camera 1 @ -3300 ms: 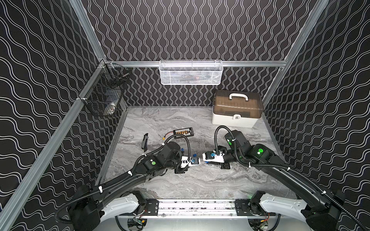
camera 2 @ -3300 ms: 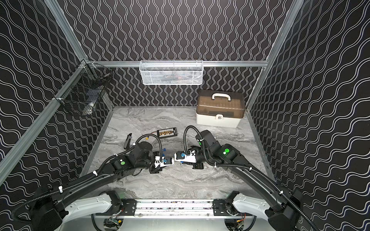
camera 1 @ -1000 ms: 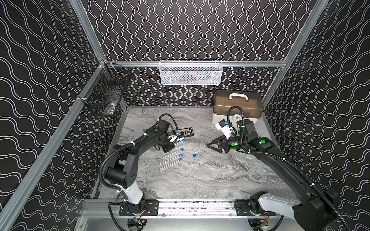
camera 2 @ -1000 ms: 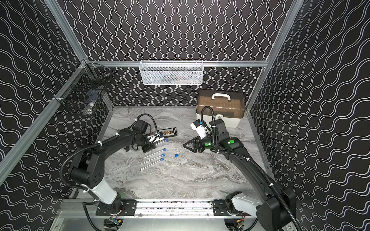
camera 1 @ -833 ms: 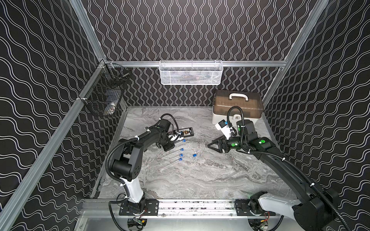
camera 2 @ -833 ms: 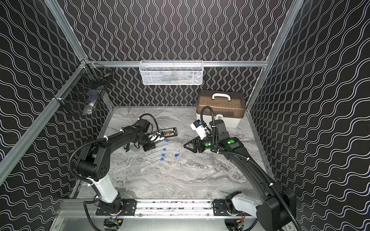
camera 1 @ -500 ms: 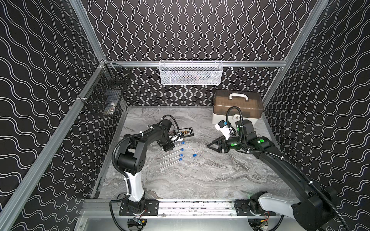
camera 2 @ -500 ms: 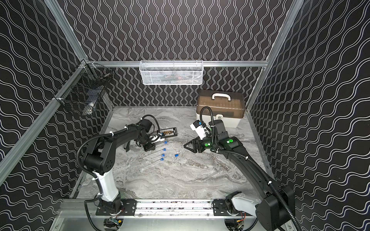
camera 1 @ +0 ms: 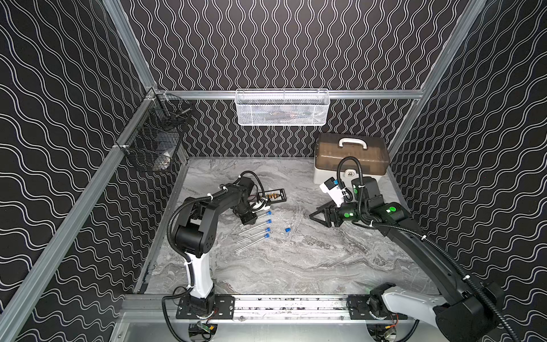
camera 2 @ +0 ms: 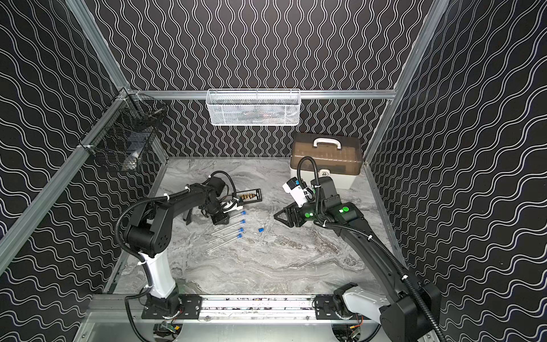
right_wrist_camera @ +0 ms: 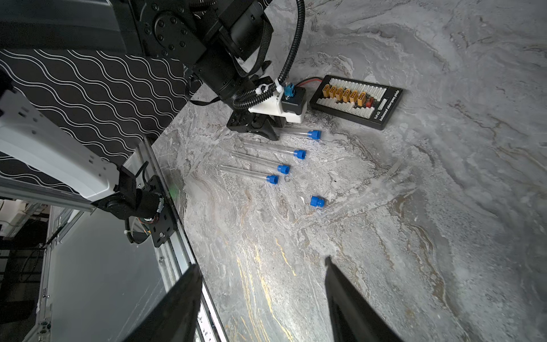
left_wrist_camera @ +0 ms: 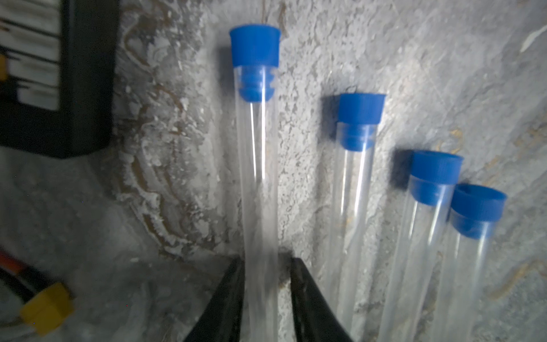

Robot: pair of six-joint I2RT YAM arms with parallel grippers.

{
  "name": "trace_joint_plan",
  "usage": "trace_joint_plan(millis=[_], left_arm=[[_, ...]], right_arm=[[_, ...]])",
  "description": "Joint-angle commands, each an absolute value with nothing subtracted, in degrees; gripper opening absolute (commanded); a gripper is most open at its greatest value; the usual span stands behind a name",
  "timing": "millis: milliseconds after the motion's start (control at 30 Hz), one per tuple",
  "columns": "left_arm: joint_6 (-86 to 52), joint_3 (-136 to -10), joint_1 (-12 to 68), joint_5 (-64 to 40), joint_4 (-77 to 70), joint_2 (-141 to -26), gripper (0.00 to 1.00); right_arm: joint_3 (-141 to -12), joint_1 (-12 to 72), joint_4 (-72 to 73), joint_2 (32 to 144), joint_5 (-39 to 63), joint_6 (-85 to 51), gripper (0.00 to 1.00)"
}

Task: Insert stoppers into test tubes
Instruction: Place the test tube at the center of the board, then pick up the test tube at the center of the board.

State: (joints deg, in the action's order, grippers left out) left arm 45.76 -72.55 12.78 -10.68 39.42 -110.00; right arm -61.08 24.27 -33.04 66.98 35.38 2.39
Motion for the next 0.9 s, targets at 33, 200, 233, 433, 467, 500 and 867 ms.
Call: trace_joint_plan(millis=[33, 200, 233, 433, 467, 500, 867], left_arm=[[45.79, -72.03, 12.44, -10.99, 39.01, -107.43, 0.35], [46.58, -69.30, 12.13, -9.53, 33.90, -99.62, 0.36], [46.84, -68.29, 12.13, -8.87, 32.19, -97.39, 0.37], [40.22, -66.22, 12.43, -10.33, 26.83, -85.56, 0.36], [37.85, -66.06, 12.90, -11.46, 26.22, -84.20, 0.35], [35.25, -65.57, 13.98, -12.28, 25.17, -82.65, 0.35], [7.64, -63.62, 45.60, -7.02, 18.49, -81.04, 0.39]], right_arm=[[-61.35, 24.26, -34.80, 66.27, 33.39, 2.72, 0.65], [-60.64, 24.20, -34.89, 65.84, 25.62, -3.85, 0.64], [-60.20, 24.22, -34.89, 65.70, 22.22, -6.58, 0.63], [-57.55, 24.11, -37.98, 64.79, 0.16, -25.69, 0.62], [-57.93, 24.09, -40.66, 65.42, -3.53, -29.52, 0.62], [-58.69, 23.94, -44.15, 66.36, -6.92, -33.40, 0.62], [-66.35, 14.26, -61.31, 71.08, -17.82, -40.21, 0.64]])
